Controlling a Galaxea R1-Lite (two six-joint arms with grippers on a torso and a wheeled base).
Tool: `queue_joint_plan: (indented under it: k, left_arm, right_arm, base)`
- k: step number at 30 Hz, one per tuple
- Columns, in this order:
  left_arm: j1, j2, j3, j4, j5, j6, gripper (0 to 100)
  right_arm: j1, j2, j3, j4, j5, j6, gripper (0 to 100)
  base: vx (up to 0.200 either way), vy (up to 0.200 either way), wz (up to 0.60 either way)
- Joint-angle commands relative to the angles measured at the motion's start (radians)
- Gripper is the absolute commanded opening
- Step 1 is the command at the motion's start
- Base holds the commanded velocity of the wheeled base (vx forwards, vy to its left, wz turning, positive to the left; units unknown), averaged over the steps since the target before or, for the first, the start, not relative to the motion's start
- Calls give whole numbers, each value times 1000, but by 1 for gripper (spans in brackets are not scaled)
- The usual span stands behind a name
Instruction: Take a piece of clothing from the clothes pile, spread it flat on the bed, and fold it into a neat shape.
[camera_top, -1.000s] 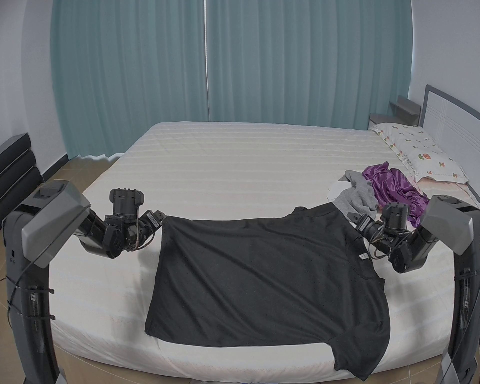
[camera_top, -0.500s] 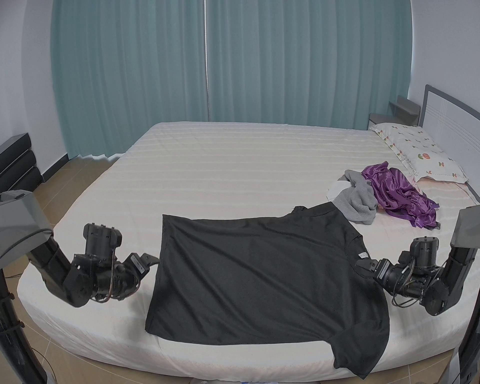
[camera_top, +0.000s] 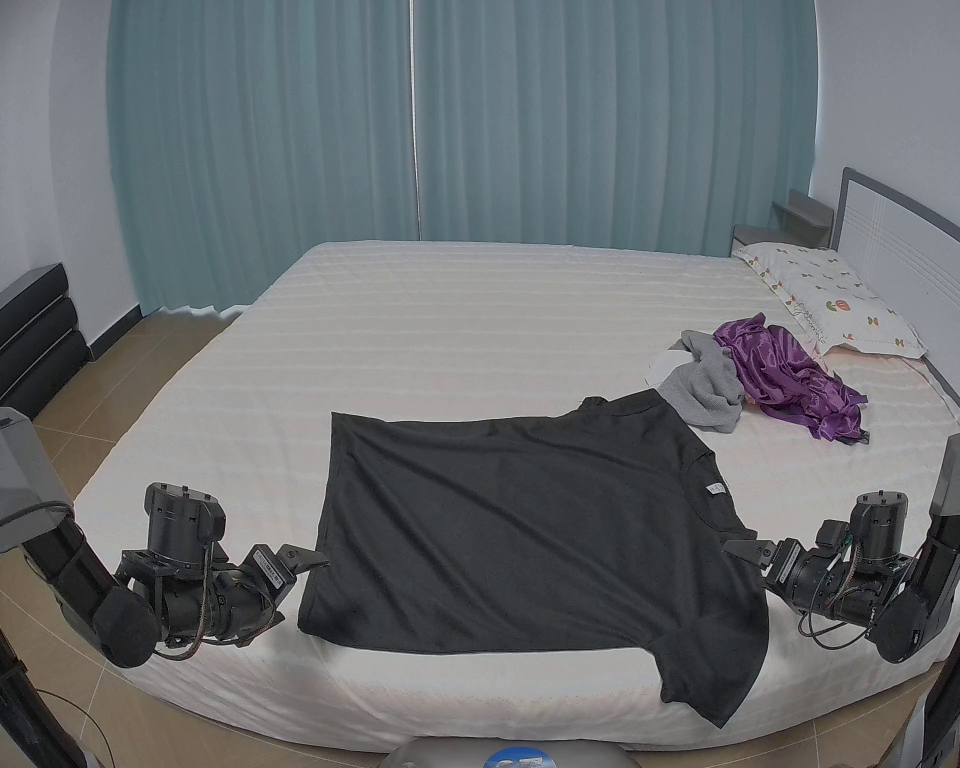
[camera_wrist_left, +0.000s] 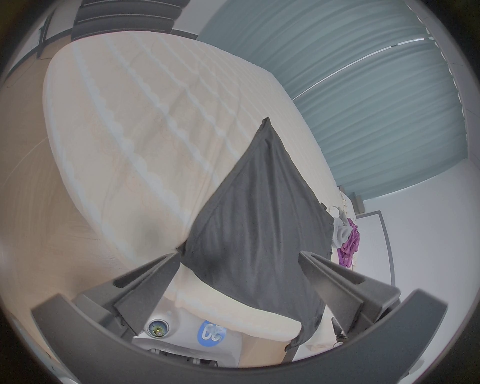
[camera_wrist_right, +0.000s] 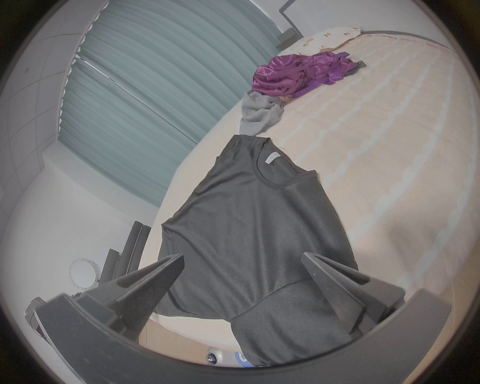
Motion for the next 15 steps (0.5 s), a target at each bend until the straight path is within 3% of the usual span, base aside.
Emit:
queue_joint_plan:
  k: [1, 9, 15]
  left_arm:
    - [-28, -11, 3, 0, -1, -14, 100]
    - [-63, -15, 10, 0, 12, -24, 100]
    - [-63, -22, 58, -27, 73, 5, 100]
  right_arm:
    - [4, 1, 20, -11, 1, 1, 100]
    - [35, 6, 49, -13, 24, -1, 100]
    - [32, 10, 50, -13, 35, -1, 100]
  base:
    - [0, -200, 0]
    - [0, -200, 0]
    - [0, 0, 0]
